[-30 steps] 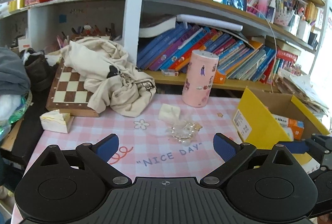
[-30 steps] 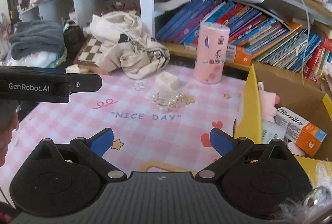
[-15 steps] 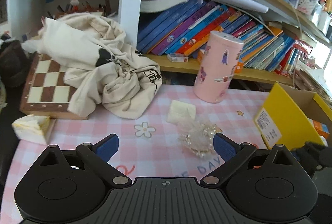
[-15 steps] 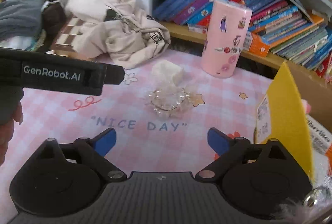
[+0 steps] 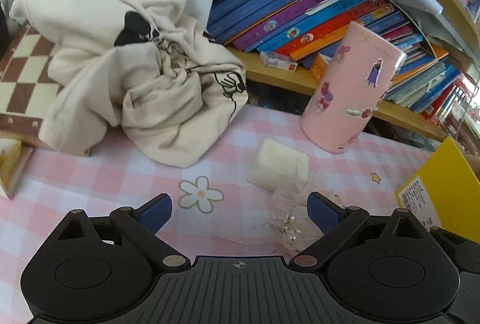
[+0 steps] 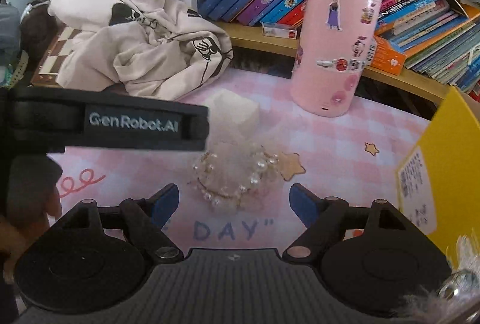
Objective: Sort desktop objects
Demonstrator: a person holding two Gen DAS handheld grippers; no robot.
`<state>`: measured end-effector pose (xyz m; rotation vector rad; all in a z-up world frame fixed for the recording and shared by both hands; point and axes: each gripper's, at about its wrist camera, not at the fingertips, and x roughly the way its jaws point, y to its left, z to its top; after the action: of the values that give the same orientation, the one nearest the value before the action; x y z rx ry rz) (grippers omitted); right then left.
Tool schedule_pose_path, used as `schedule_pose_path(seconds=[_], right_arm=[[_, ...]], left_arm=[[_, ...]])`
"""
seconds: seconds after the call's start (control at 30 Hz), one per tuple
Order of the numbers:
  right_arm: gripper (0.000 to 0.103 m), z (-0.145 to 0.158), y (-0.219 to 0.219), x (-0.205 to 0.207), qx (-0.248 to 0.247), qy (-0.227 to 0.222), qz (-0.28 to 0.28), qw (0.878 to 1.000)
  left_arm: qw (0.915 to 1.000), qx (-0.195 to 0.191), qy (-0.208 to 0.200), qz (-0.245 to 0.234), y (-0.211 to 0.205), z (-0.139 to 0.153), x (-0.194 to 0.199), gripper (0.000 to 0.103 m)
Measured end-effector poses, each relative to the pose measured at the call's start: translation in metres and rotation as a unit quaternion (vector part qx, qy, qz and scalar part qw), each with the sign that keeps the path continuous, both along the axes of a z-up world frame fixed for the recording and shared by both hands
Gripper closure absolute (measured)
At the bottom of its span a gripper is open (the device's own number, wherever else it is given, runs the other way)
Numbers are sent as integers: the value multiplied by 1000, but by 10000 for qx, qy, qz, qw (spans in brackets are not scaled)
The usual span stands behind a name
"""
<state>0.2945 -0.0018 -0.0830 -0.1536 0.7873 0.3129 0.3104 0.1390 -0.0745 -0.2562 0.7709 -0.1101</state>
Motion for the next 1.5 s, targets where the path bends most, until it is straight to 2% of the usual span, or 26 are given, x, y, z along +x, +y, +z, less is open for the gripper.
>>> schedule_pose_path(seconds=[0.2,0.33,0.43,0.53,0.67,0.9,0.97,1.0,1.03,1.13,1.27,1.5], right_arm=[[22,-11,-4,16,38,107,-191,9998],[21,-15,-6,21,184,68,-211,9996],[23,-17,-6,25,243,-13,-176,9995],[43,-15,-8,26,235,-106,-218,9994],[49,-13,-19,22,253,-52,-354,9990],[53,-11,-41,-1,196,39,-636,9978],[54,-11,-45,-8,183,90,-689,9974],[54,-10,-46,-11,199,125,-710,9972],[54,-9,-48,-15,219,161,-731,9970],[55,-4,-53,-23,315,262,-791,9960],[55,8,-57,-36,460,266,-748,9958],[55,28,-63,-70,668,355,-374,9964]], left_arm=[[9999,64,-20,-114,-4,4,1,5],[9986,339,-129,-373,-16,14,16,5],[9962,569,44,-665,-30,16,40,5],[9934,767,269,-811,-40,8,60,6],[9928,783,454,-779,-46,-4,72,7],[9898,1145,345,-778,-51,-11,79,16],[9865,1310,263,-942,-55,-11,75,24],[9853,1351,221,-1025,-58,-10,73,33],[9845,1333,181,-1125,-59,-9,70,48],[9845,1294,224,-1164,-59,-4,65,57],[9898,946,370,-997,-44,4,47,61],[9956,236,195,-884,-18,30,-20,62]])
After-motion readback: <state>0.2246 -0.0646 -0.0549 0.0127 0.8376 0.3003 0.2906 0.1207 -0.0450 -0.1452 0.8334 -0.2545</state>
